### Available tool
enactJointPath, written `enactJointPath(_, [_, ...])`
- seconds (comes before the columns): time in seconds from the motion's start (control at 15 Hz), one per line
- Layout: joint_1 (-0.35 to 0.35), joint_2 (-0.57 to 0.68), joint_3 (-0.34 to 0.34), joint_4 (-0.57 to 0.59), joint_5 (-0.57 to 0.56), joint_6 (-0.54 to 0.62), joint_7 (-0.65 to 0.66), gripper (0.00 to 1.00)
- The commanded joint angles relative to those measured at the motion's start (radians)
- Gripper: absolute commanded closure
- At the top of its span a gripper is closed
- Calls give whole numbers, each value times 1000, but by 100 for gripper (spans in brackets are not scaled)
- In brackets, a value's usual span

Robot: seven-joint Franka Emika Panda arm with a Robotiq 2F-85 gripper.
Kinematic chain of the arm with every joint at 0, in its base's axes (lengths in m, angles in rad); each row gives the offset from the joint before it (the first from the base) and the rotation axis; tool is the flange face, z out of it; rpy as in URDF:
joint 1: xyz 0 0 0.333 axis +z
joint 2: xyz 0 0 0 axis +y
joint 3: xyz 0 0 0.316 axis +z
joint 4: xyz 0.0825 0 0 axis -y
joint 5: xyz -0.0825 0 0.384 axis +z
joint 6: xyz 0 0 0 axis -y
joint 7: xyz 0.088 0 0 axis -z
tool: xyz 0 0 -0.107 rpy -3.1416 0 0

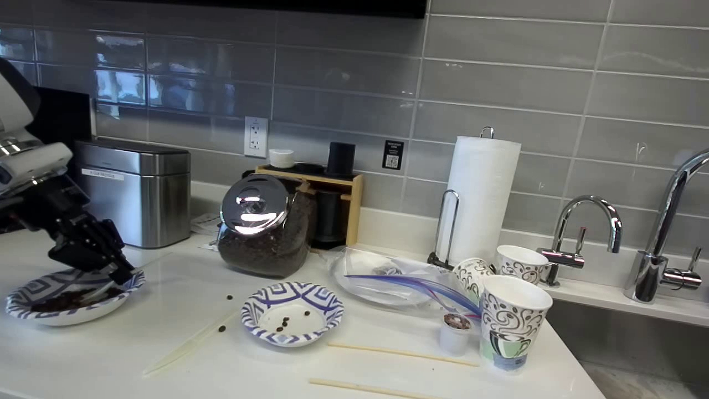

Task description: Transfer a spoonful of contents from the left bowl into the right bowl

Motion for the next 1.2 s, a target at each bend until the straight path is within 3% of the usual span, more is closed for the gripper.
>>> enactJointPath(0.0, [0,-2,1,-18,54,46,-57,97])
enactJointPath(1.13, [-18,-42,-45,-56,422,196,-313,97])
